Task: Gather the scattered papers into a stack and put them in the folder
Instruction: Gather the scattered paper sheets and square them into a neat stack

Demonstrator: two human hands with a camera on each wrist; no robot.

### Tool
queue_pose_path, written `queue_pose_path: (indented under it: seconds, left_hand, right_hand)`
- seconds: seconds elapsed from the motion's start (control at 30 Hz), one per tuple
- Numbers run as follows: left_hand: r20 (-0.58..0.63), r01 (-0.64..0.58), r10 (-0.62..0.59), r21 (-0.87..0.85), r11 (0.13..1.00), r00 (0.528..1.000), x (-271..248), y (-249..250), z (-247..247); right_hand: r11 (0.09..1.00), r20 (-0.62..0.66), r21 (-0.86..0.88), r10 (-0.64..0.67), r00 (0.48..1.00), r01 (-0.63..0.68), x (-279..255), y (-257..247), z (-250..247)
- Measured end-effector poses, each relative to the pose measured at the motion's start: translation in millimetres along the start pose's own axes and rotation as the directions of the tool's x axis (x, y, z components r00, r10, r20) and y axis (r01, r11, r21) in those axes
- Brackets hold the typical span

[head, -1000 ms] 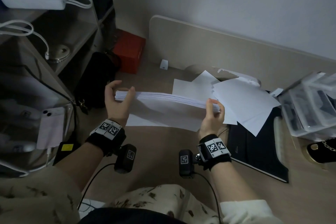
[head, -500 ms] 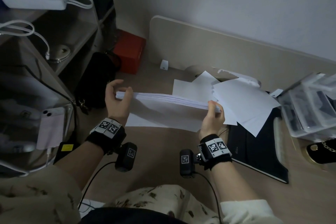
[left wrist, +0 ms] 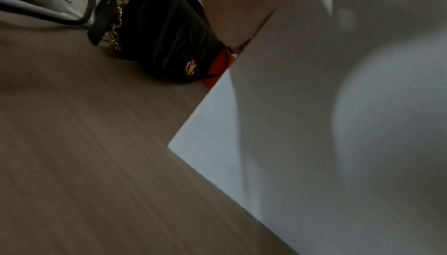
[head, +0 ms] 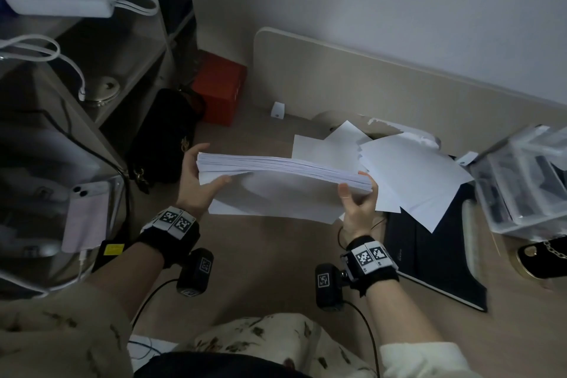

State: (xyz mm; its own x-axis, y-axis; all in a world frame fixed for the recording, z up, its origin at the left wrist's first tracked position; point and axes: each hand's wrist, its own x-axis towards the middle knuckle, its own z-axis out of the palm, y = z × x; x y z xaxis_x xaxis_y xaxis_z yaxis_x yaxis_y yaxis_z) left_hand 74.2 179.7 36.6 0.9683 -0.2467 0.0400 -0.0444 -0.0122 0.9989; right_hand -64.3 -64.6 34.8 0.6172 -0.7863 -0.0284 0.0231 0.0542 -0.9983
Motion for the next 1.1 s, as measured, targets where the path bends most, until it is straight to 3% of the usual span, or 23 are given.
queue_pose_path:
  seconds: [0.2, 0.4, 0.53, 0.8, 1.1]
  left_hand:
    - [0.172, 0.017, -0.049, 0.182, 0.983, 0.984, 6.7, -6.4, -9.9]
    - [0.248, 0.218, -0.244, 0.128, 0.968, 0.937, 11.3, -4.3, -11.1]
    - [0.251, 0.219, -0.241, 0.111, 0.969, 0.937, 11.3, 3.5, -7.0]
    - [0.279, 0.248, -0.285, 0.161, 0.955, 0.917, 16.4, 4.4, -8.3]
    - [0.217, 0.237, -0.269, 0.160, 0.958, 0.939, 17.1, 6.1, -4.8]
  right_hand:
    - [0.993, 0.086, -0.072, 0.101, 0.991, -0.095, 3.9, 10.4, -10.3]
    - [0.985, 0.108, -0.124, 0.130, 0.986, -0.117, 13.4, 11.1, -13.2]
    - [0.977, 0.021, -0.143, 0.160, 0.987, -0.155, 15.8, 15.2, -8.7]
    - [0.952, 0.156, -0.214, 0.254, 0.955, -0.218, 23.8, 11.0, -13.3]
    - [0.953, 0.056, -0.140, 0.279, 0.959, -0.269, 22.0, 7.1, -4.9]
